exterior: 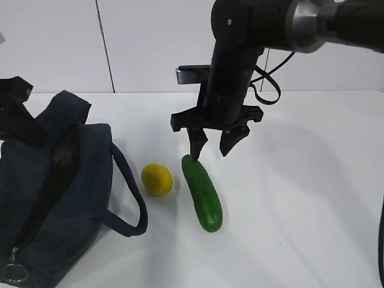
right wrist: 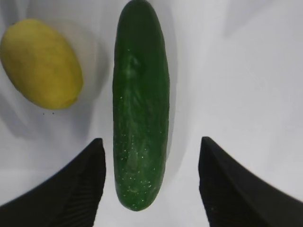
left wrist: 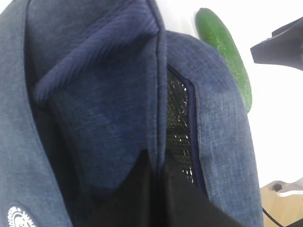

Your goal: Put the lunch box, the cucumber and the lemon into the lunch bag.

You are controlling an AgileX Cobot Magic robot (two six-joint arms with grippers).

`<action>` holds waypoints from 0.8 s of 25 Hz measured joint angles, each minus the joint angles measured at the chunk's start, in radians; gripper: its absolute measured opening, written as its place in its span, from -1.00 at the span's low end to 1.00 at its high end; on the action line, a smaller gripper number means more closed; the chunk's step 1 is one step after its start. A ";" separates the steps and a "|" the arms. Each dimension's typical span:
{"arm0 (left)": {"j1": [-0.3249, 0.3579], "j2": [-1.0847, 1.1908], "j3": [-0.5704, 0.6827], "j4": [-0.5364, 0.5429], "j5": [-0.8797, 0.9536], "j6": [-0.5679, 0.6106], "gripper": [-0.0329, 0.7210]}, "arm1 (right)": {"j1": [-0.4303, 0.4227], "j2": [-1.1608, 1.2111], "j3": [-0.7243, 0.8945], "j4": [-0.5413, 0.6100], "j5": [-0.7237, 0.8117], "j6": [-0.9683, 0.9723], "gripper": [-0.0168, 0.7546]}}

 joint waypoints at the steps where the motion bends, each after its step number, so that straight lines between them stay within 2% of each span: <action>1: 0.000 0.000 0.000 0.000 0.000 0.000 -0.93 | 0.000 0.009 0.000 -0.002 0.000 0.002 0.27; 20: 0.000 0.000 0.000 0.000 0.002 0.000 -0.93 | 0.000 0.063 -0.002 0.044 -0.020 -0.022 0.27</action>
